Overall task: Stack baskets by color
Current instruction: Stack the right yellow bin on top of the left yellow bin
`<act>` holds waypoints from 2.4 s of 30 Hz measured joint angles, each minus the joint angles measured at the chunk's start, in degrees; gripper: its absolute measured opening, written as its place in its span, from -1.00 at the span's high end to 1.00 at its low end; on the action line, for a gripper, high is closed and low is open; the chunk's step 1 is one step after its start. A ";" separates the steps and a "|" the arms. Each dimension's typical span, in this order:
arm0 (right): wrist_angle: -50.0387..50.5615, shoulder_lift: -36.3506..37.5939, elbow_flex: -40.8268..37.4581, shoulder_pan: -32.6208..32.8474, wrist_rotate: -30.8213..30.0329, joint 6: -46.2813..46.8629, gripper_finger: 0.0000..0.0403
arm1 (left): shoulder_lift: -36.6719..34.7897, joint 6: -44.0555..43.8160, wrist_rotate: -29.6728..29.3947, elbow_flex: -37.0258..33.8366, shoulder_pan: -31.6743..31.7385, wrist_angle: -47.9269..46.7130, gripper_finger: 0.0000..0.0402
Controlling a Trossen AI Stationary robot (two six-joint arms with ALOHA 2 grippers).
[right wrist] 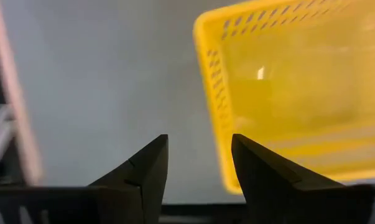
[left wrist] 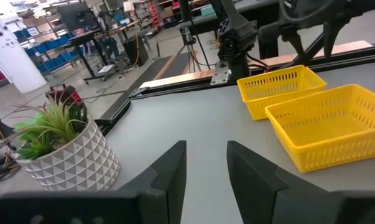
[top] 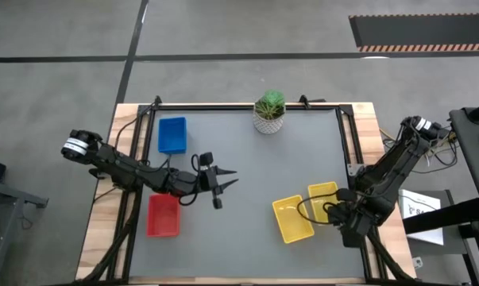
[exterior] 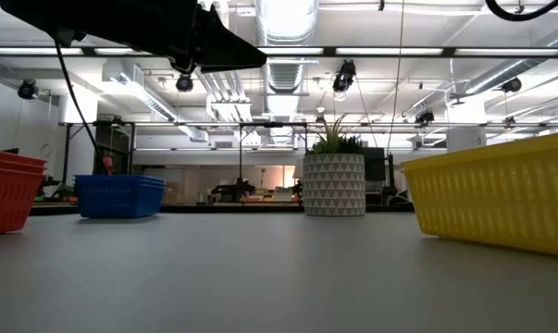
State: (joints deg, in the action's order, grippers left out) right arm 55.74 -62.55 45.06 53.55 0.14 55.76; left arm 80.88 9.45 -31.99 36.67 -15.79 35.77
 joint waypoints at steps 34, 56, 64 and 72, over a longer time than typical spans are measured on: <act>19.65 -9.83 12.34 -5.22 -8.71 -9.36 0.96 | -0.02 0.07 -0.02 0.00 0.45 -0.17 0.50; 23.61 -27.28 43.16 -8.08 -15.23 -17.53 0.96 | -0.02 0.36 0.00 -0.02 0.44 -0.22 0.50; 23.63 -36.31 51.19 -8.08 -13.59 -21.40 0.96 | -0.02 0.39 0.02 -0.04 0.44 -0.22 0.50; 24.09 -40.12 51.65 -8.07 -11.73 -22.35 0.96 | -0.02 0.42 0.02 0.04 0.44 -0.20 0.50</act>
State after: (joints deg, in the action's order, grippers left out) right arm 79.83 -102.68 96.71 45.49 -11.59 33.41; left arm 80.86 9.87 -31.97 36.71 -15.35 35.57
